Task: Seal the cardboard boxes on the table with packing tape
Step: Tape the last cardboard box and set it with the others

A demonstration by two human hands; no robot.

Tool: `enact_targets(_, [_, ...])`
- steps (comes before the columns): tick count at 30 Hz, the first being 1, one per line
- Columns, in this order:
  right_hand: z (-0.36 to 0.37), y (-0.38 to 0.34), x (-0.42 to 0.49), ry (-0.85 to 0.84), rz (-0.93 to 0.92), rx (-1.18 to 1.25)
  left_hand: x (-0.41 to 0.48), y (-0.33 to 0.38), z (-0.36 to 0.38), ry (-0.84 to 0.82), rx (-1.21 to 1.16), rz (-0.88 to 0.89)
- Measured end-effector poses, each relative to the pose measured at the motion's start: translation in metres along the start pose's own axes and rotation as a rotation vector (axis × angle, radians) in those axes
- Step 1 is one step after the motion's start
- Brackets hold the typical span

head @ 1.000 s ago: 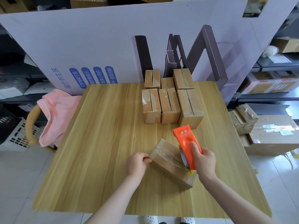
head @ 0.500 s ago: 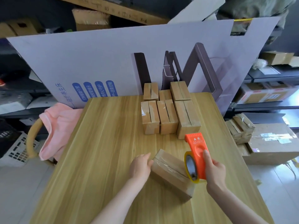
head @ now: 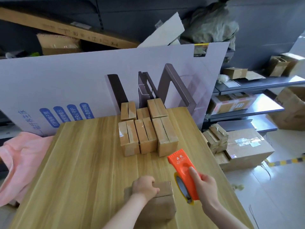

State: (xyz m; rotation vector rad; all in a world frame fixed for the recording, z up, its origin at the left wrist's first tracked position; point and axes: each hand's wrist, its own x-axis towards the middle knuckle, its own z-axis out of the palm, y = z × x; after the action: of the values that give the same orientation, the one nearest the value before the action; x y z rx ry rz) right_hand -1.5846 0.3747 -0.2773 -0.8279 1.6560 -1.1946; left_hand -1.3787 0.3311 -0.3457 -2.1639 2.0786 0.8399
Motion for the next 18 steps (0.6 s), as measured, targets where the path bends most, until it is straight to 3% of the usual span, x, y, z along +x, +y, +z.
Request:
enact_targets(6, [0.004, -0.011, 0.003, -0.121, -0.045, -0.131, -0.02, -0.045, -0.005, 0.028, -0.006, -0.316])
enact_targets(11, [0.012, -0.024, 0.003, -0.228, -0.11, -0.226, -0.033, -0.063, -0.008, -0.064, -0.096, -0.424])
enact_targets(14, [0.014, -0.034, 0.002, -0.276, -0.162, -0.294, -0.039, -0.062, -0.016, -0.085, -0.111, -0.426])
enact_targets(16, [0.014, -0.04, 0.001, -0.329, -0.176, -0.3, -0.04, -0.052, -0.028, 0.008, -0.172, -0.345])
enact_targets(18, [0.013, -0.047, 0.0, -0.381, -0.175, -0.278, -0.041, -0.034, -0.05, 0.158, -0.468, -0.209])
